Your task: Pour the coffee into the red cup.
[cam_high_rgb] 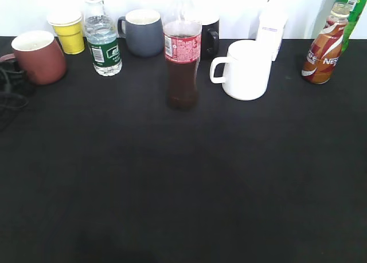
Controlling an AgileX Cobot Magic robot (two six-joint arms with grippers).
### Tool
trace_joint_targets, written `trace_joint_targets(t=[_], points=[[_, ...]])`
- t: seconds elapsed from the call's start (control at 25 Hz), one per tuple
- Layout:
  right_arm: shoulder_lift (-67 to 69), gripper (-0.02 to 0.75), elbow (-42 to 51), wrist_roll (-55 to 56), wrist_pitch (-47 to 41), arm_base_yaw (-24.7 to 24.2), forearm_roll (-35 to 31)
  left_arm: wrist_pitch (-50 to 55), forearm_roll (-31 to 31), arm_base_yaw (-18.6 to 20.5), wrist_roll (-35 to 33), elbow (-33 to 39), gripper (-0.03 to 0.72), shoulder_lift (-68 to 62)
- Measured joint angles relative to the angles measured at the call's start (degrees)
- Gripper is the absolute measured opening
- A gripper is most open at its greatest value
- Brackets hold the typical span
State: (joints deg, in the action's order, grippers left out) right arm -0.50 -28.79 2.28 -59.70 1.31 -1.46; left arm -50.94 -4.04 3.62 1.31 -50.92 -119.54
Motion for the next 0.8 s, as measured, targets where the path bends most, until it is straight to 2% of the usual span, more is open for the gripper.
trace_joint_targets(t=[0.08, 0.16, 0.2, 0.32, 0.6, 0.72, 0.8], points=[[0.0, 0.589, 0.0, 0.0, 0.0, 0.0, 0.0, 0.42, -0.05, 0.11, 0.0, -2.76, 0.487, -1.73], [0.0, 0.589, 0.0, 0.0, 0.0, 0.0, 0.0, 0.46, -0.05, 0.17, 0.0, -4.24, 0.442, -2.69], [0.0, 0.589, 0.0, 0.0, 0.0, 0.0, 0.0, 0.43, 0.0, 0.17, 0.0, -4.44, 0.389, -2.93], [0.0, 0.589, 0.0, 0.0, 0.0, 0.0, 0.0, 0.09, 1.37, 0.17, -0.12, -4.44, 0.097, -2.99], [0.0, 0.589, 0.0, 0.0, 0.0, 0.0, 0.0, 0.93, 3.08, 0.21, -0.31, -3.46, 0.081, -1.03], [0.0, 0.589, 0.0, 0.0, 0.0, 0.0, 0.0, -0.44, 3.29, 0.21, -0.31, 2.85, 0.078, 4.79], [0.0, 0.589, 0.0, 0.0, 0.0, 0.0, 0.0, -2.62, 6.85, 0.21, -0.36, 9.37, 0.078, 9.49]])
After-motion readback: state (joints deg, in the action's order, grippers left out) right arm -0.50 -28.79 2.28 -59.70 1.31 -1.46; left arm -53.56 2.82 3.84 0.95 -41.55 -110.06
